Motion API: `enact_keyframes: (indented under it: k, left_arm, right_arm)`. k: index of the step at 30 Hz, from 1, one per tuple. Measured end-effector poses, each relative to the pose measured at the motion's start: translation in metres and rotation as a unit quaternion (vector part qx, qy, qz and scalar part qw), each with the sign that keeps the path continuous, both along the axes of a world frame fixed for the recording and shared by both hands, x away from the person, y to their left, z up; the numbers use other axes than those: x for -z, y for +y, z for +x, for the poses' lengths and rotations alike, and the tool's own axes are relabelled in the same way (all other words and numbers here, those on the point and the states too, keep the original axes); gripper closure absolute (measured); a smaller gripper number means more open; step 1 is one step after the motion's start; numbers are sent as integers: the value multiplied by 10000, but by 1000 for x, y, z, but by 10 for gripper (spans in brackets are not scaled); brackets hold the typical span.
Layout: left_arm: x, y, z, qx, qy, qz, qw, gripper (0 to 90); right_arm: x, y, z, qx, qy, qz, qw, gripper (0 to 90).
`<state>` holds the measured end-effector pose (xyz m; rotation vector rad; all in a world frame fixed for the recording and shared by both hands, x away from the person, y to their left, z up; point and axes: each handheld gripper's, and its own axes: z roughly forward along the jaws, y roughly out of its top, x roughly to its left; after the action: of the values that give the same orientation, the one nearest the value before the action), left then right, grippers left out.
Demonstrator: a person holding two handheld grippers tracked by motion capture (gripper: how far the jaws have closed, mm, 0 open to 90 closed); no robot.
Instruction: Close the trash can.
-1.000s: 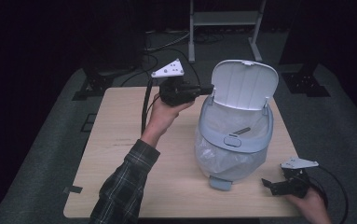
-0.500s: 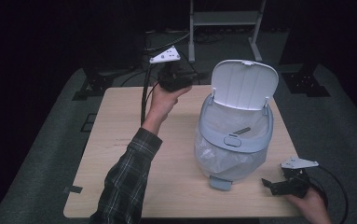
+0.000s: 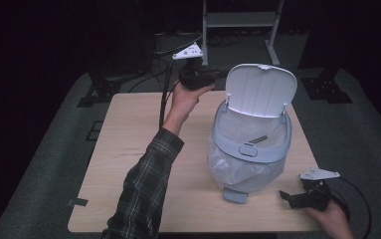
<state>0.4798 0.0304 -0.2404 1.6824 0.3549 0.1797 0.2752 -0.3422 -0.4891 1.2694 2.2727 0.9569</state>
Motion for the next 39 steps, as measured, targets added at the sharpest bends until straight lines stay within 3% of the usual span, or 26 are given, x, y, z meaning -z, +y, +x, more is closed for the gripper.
enact_keyframes:
  k: [5, 12, 30, 39]
  left_arm:
    - [0, -8, -4, 141, 5, 4, 9999, 899]
    - [0, -4, -9, 440, 25, -36, 9990, 899]
    - [3, 13, -53, 869, -195, 210, 9958, 898]
    - [5, 8, -79, 1162, -189, 476, 9919, 898]
  right_arm:
    - [0, 0, 0, -1, 0, 0, 10000, 0]
    - [0, 0, 0, -7, 2, 3, 10000, 0]
    - [0, 0, 1, -6, -3, -11, 10000, 0]
    - [0, 1, 1, 1, -5, -15, 10000, 0]
